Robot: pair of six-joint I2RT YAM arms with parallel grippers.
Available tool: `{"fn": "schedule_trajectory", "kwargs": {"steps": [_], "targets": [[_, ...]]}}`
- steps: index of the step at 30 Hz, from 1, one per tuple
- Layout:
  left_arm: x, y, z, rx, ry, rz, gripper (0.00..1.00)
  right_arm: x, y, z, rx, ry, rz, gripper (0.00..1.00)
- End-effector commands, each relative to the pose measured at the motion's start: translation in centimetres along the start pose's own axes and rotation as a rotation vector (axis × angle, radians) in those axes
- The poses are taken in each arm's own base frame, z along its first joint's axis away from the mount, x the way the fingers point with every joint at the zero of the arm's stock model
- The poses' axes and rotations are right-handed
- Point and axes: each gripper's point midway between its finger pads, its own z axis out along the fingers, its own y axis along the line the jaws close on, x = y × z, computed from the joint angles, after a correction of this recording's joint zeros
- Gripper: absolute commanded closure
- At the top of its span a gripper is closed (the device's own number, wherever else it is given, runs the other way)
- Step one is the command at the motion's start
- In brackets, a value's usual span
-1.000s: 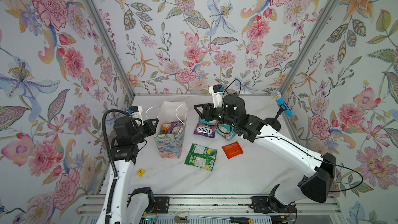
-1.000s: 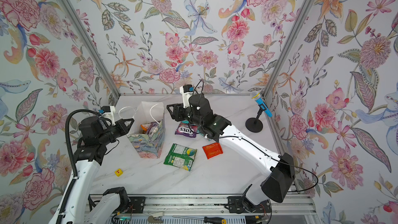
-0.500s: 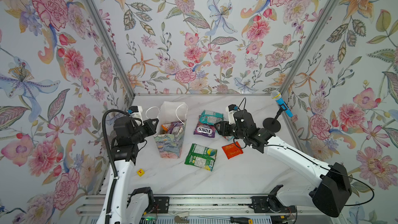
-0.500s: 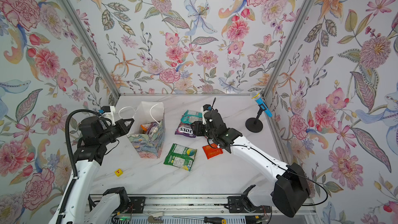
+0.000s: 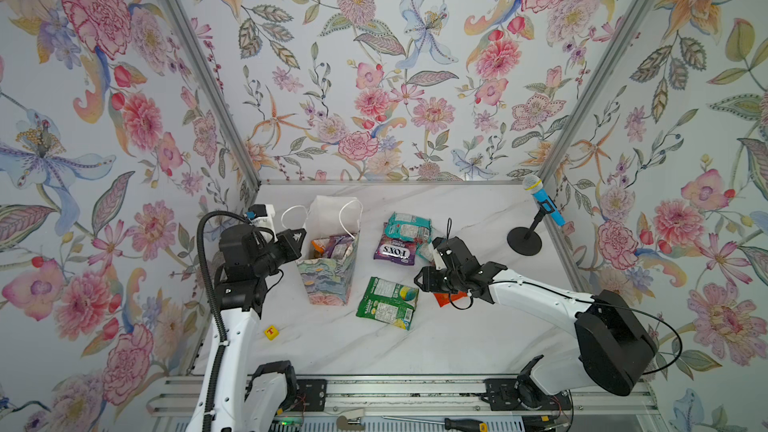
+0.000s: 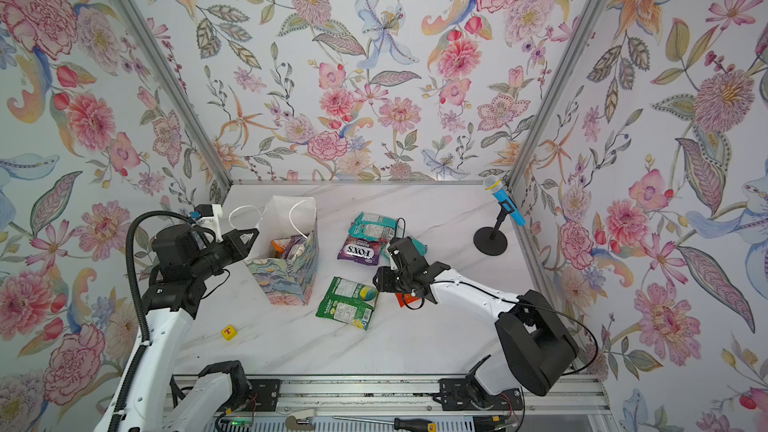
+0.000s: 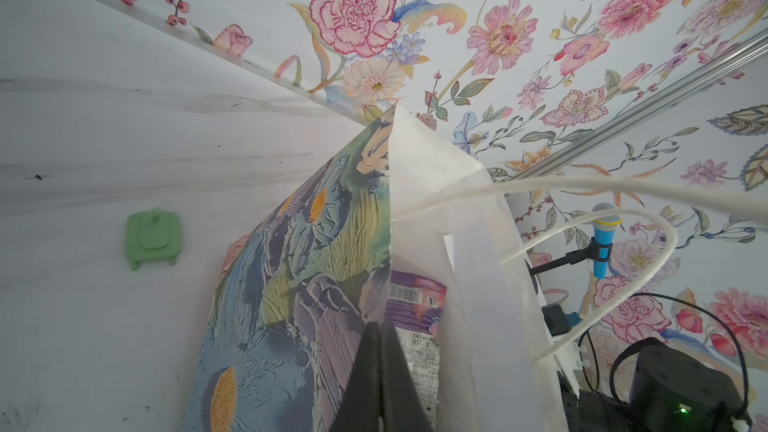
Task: Place the snacks into the paper bag
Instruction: 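Move the right gripper back to the pile toward the green packet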
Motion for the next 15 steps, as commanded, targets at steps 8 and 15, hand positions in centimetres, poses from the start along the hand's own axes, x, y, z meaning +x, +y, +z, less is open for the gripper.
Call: {"fn": "schedule_trajectory", "kwargs": {"steps": [8,15], "targets": [[-0.3,-1.0,-0.4,0.040,-0.019,0.020,0.98,3.4,0.3,2.7,-0.036,0.038,0.078,0.59],[-0.2,-1.0,-0.4,0.039,-0.018,0.022,0.98,3.2,-0.3,3.9,0.000,0.052,0.049,0.77]]}}
